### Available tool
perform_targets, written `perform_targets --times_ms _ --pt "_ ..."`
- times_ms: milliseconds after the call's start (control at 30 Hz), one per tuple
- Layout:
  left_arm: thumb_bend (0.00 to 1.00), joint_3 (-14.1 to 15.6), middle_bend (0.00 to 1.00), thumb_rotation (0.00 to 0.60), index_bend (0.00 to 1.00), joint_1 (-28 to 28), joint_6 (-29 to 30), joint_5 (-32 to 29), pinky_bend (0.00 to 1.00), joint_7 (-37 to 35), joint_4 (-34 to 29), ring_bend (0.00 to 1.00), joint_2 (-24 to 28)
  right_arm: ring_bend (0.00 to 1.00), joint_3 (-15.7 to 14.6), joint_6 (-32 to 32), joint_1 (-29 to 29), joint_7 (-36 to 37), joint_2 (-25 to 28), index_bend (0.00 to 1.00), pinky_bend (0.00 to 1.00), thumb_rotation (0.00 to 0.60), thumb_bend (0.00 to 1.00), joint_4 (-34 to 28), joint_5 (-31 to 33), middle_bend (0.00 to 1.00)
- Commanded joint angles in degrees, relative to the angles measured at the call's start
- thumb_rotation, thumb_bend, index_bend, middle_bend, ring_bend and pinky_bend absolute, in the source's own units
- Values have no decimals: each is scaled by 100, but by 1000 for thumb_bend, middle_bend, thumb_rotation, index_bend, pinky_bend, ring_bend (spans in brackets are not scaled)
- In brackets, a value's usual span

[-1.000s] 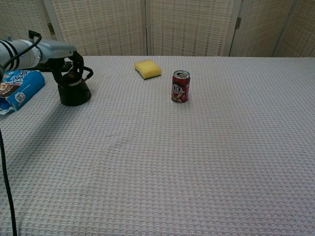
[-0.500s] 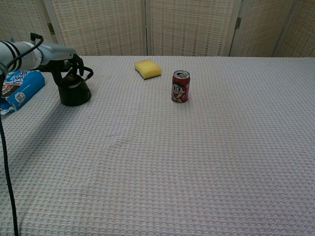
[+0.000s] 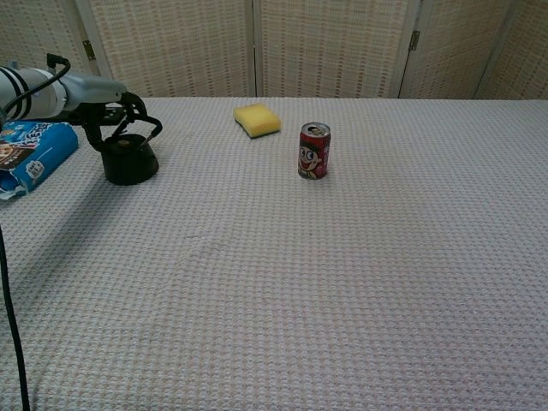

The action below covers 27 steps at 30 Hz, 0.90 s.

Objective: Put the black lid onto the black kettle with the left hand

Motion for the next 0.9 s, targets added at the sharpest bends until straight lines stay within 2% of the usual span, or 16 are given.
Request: perform_targets --times_ms 33,200,267,433,600,800,900 --pt "239 16 154 600 120 95 314 -11 813 23 -444 711 244 151 3 -9 2 2 10 34 0 600 347 -1 10 94" --pt "239 34 154 600 136 396 984 300 813 -103 -1285 712 670 150 9 6 6 23 22 34 0 600 348 -2 -17 94" --pt "239 23 154 600 140 606 1400 494 795 -234 -1637 675 834 150 11 7 7 34 39 35 0 600 348 -1 -22 94" --pt "246 8 154 600 155 1253 2554 784 517 -469 -2601 450 1287 150 24 -10 24 157 146 41 0 600 347 -27 -47 95" --pt "248 156 170 600 182 2051 3729 1225 416 -772 -3250 368 1589 150 16 -145 95 547 280 51 0 600 348 -5 -112 95" --pt "249 417 176 600 189 2683 4404 1431 276 -691 -3648 288 1803 150 -9 -284 204 767 275 51 0 600 348 39 -224 95" --pt "249 663 176 600 188 3145 4945 1718 247 -633 -3872 271 1875 145 -1 -264 254 882 243 51 0 600 348 59 -330 95"
